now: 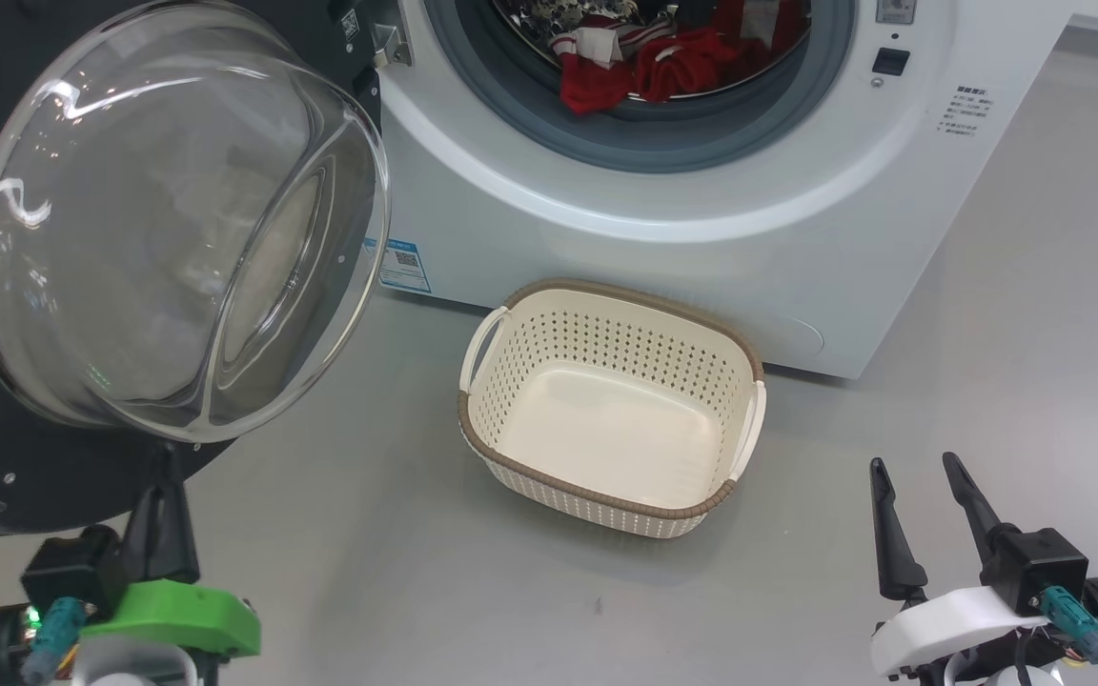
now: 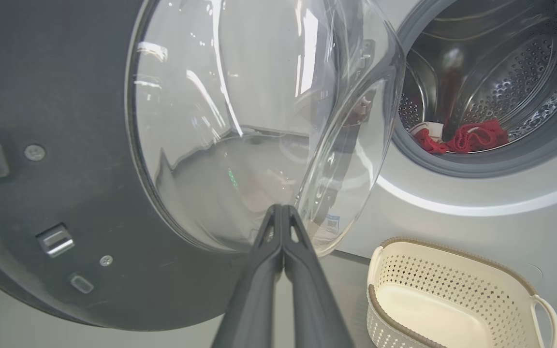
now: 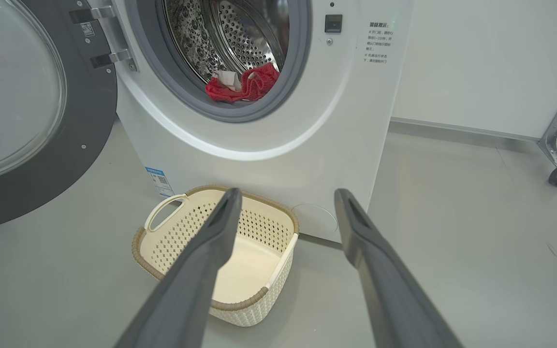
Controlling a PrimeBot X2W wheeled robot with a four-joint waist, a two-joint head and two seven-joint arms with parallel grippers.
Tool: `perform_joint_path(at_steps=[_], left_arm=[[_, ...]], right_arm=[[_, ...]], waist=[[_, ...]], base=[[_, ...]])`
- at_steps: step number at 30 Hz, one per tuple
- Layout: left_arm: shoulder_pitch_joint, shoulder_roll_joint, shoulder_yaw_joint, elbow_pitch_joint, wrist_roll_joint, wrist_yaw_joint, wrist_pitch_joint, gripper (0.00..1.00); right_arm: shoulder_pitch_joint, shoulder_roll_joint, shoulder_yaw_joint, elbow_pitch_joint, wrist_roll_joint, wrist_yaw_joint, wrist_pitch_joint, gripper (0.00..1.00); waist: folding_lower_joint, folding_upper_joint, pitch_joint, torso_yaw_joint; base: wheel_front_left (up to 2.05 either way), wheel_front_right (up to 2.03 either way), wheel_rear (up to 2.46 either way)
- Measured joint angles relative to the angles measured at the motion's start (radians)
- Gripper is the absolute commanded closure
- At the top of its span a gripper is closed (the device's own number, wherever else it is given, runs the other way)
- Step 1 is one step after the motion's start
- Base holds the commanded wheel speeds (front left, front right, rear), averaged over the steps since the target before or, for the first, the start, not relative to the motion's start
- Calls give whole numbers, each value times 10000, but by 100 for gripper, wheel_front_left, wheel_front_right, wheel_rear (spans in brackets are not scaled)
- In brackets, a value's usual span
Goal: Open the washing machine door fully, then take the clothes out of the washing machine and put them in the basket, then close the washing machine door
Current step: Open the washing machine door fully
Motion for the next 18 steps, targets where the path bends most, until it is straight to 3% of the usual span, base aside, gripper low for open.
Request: perform_joint_path(at_steps=[13,14,16,17,18], left_arm=[[532,-151,-1137,-786,500,-416,-71,100],[546,-151,-1191,-823,527,-420,-71,81],[576,-157,-1277,-871,545,-420,-71,56],[600,-159,-1285,-903,545,-420,-71,38],[607,-159,-1302,-918,545,-420,-69,11]], right_arm=[[-192,171,88,-123,0,-12,0,0],[-192,190,81,-123,21,-12,0,0],[-194,215,86,-121,21,-12,0,0],[-194,226,86,-121,21,-12,0,0],[-195,228,86,-121,21,-12,0,0]], waist=[[0,0,62,-717],[0,0,60,-791],[0,0,54,-945],[0,0,50,-1025],[0,0,47,-1109]], base=[[0,0,0],[0,0,0],[0,0,0],[0,0,0],[0,0,0]])
